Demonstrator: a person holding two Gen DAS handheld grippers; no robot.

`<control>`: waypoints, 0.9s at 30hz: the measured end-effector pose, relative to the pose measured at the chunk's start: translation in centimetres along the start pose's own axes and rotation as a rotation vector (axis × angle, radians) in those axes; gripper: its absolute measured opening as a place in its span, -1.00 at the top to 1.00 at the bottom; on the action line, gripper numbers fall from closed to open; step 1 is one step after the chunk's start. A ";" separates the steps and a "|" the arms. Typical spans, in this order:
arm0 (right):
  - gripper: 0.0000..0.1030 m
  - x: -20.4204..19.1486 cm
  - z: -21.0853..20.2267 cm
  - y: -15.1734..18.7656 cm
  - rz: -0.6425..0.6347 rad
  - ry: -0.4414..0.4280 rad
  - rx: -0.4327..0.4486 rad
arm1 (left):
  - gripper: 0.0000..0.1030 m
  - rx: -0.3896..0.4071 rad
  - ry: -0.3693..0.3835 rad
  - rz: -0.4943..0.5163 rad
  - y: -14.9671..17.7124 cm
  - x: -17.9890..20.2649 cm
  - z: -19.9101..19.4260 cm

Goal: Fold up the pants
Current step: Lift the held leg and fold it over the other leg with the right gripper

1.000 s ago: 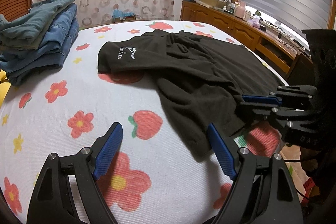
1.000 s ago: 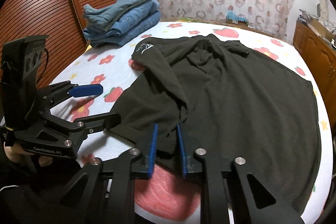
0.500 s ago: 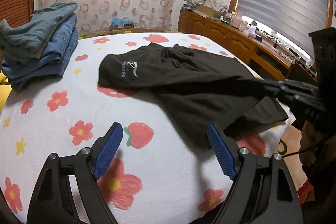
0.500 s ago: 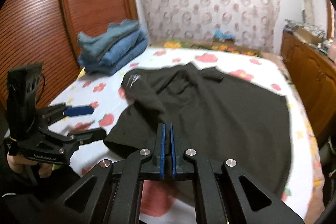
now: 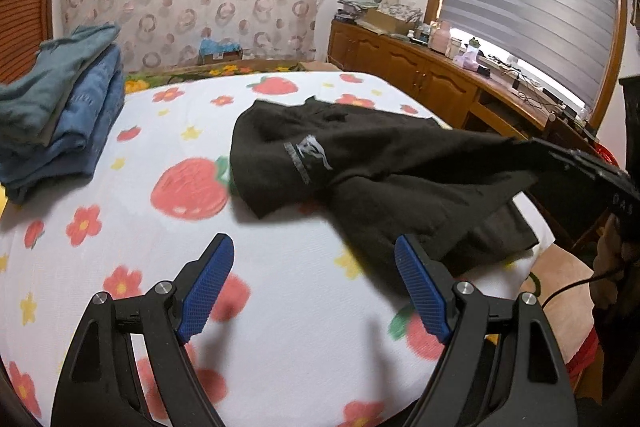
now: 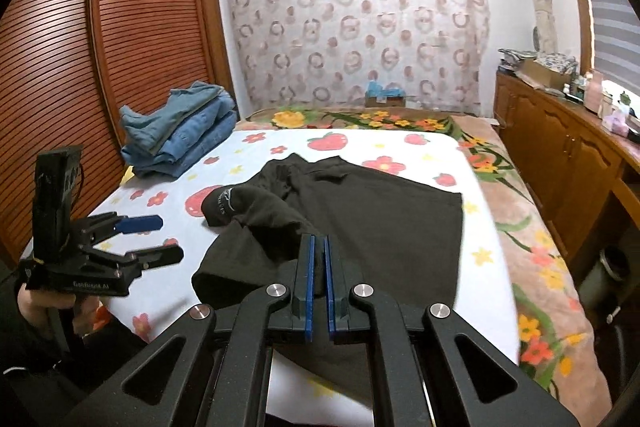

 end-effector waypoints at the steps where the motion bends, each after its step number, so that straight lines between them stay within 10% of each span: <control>1: 0.92 -0.1 0.0 0.1 0.003 0.002 0.000 | -0.62 0.001 0.004 0.011 -0.4 0.4 0.2; 27: 0.92 1.0 -1.8 2.0 0.105 0.071 -0.090 | -0.62 -0.064 0.011 0.122 -0.8 4.8 3.5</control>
Point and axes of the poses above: each gripper's, at about its wrist camera, not at the fingertips, and z roughly the way its jaws point, x to its right, y to its underside, the point moved 4 cm from there along z, roughly the way its jaws point, and after that the axes turned 3 degrees about z, right-handed, at the moved point
